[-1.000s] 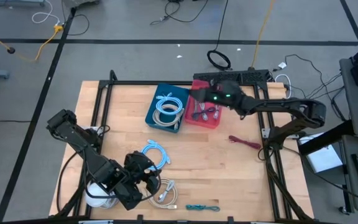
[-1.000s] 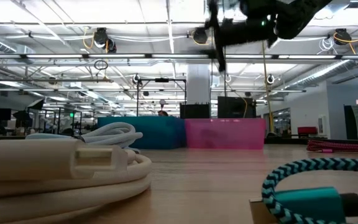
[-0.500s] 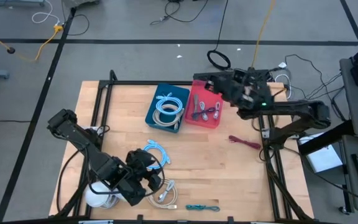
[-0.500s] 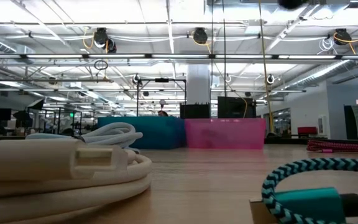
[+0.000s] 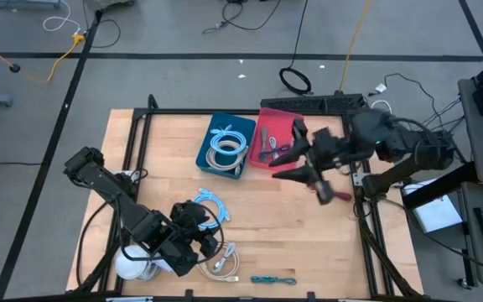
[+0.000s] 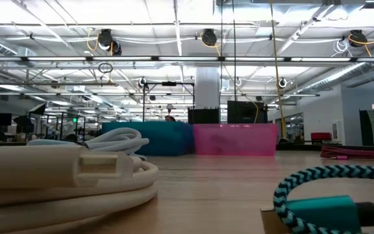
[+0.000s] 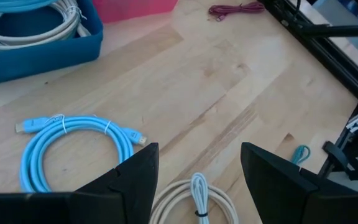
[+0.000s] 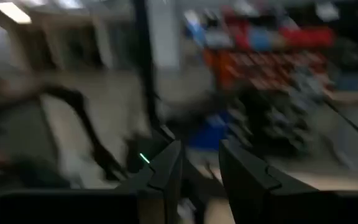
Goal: Pick & Place USB Port
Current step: Put the large blue charger cable into the blue bin
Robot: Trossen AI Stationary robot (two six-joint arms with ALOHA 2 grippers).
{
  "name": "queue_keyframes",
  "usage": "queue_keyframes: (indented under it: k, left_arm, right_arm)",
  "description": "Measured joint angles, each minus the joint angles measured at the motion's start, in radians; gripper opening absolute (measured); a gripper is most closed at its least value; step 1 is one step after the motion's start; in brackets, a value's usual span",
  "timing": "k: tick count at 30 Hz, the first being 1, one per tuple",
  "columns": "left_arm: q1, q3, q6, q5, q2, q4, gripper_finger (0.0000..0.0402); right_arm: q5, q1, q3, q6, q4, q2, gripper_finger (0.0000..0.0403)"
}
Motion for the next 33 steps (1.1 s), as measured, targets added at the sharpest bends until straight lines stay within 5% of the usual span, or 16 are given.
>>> queue_keyframes:
  k: [7, 15, 19, 24, 33]
  left_arm:
    - [0.000, 0.000, 0.084, 0.111, 0.000, -0.001, 0.0230]
    - [0.002, 0.007, 0.484, 0.477, -0.005, -0.072, 0.0230]
    - [0.018, 0.005, 0.645, 0.595, 0.046, -0.363, 0.0230]
    - [0.017, -0.006, 0.808, 0.431, 0.121, -0.573, 0.0229]
    - [0.045, -0.048, 1.148, 0.343, 0.200, -0.268, 0.0229]
  right_arm:
    - [0.105, 0.068, 0.038, 0.034, -0.450, 0.056, 0.0114]
    - [0.184, 0.174, 0.031, 0.046, -1.019, 0.201, 0.0116]
    - [0.187, 0.188, -0.033, 0.043, -0.956, 0.212, 0.0116]
    - [0.246, 0.185, -0.118, 0.084, -0.788, 0.195, 0.0116]
    - [0.478, 0.172, -0.221, 0.188, -0.633, 0.197, 0.0116]
